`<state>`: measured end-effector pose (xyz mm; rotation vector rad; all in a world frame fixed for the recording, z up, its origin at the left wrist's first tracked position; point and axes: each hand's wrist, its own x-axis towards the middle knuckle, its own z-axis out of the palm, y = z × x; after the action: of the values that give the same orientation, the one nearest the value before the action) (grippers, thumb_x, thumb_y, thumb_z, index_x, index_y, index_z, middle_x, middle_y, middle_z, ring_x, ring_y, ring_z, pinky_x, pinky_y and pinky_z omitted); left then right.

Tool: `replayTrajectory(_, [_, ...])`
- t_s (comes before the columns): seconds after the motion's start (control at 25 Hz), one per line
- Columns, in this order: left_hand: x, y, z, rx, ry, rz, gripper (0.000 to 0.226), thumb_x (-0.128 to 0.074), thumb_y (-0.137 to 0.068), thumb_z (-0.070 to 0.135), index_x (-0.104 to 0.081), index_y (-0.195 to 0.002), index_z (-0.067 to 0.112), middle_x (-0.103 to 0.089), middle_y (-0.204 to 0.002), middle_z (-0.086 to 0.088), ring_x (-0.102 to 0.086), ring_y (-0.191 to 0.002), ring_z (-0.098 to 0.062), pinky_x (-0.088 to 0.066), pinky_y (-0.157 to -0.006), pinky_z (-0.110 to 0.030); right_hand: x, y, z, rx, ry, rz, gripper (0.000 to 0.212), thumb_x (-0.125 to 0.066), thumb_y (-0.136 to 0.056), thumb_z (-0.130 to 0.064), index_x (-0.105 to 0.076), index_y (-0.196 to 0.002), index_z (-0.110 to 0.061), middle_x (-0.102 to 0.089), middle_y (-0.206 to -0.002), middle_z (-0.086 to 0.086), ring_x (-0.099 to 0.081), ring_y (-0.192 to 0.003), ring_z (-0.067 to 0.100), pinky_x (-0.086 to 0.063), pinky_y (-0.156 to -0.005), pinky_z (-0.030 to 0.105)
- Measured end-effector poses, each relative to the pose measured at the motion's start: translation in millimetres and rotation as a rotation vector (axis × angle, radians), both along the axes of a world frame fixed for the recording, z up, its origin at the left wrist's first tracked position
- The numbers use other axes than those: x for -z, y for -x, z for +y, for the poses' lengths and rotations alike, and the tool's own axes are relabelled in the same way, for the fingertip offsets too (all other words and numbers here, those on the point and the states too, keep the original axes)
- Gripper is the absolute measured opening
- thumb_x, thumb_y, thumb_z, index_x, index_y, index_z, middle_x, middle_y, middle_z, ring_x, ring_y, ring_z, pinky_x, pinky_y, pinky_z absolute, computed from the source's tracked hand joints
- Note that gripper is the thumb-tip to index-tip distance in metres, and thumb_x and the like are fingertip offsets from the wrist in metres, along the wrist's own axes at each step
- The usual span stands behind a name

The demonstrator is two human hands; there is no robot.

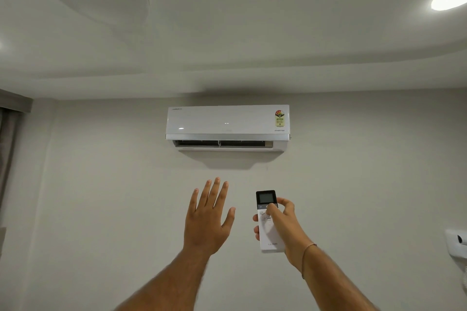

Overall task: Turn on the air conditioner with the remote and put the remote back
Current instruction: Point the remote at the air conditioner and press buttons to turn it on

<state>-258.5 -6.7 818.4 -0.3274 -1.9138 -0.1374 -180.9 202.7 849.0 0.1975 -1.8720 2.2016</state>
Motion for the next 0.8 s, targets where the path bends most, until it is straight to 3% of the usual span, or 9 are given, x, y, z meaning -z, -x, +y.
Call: replayTrajectory(0.8, [0.1, 4.5, 2.1, -0.004, -0.001, -0.025, 0.071, -0.029, -0.105, 0.055, -0.019, -0.169, 0.025, -0.018, -0.176, -0.002, -0.013, -0.163, -0.023, -0.014, -0.13, -0.052, -0.2, -3.2, -3.7, -0.005, 0.008, -0.016, 0.043, -0.054, -0.104, -0.02, -0.036, -0.141, -0.033, -0.08, -0.102, 0.019, -0.073, -0.063, 0.03, -0.065, -0.063, 0.037])
